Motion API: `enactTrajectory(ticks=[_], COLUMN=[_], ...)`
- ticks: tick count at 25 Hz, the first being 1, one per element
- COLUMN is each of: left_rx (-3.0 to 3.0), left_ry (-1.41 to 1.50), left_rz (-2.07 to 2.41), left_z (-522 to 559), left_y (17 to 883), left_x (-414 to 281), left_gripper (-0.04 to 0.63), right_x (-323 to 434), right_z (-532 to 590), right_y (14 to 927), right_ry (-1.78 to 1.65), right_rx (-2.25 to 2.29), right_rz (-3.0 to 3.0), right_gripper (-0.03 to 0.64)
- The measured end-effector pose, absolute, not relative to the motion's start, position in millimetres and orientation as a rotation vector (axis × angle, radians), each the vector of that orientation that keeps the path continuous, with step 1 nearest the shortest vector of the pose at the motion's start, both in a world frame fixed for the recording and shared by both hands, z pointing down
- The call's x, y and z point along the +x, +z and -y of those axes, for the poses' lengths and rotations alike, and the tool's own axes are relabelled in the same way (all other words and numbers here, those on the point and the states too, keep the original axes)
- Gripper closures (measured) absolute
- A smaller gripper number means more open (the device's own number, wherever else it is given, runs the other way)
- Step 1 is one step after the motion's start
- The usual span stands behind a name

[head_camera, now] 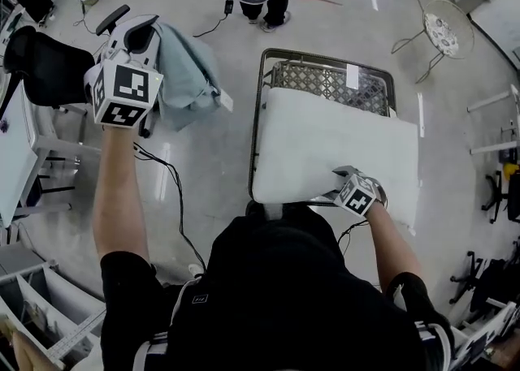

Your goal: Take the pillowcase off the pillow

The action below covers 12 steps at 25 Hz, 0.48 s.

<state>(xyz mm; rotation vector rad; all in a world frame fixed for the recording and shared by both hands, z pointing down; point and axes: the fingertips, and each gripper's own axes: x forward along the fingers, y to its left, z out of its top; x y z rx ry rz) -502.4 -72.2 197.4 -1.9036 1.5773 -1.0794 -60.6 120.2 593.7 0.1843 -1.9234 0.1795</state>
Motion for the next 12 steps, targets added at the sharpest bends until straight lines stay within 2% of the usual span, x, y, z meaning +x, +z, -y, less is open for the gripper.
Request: enactTrajectory(ticks=[10,12], left_rx=[-1.949,-1.975], left_ry=[-1.010,-0.976], left_rz=[-1.507,-1.508], left_z=[80.2,82.5], left_y=[166.7,160.0], left_x=[-453.2,-437.8], left_gripper=[0.584,0.584], right_x=[-133.1,-138.0], right_z=[-59.4,-63.8], right_y=[609.7,616.9], right_ry=[-0.051,-0.019], right_rx=[0.150,0.151], right_rz=[1.920,1.926], right_gripper=[0.383,0.354])
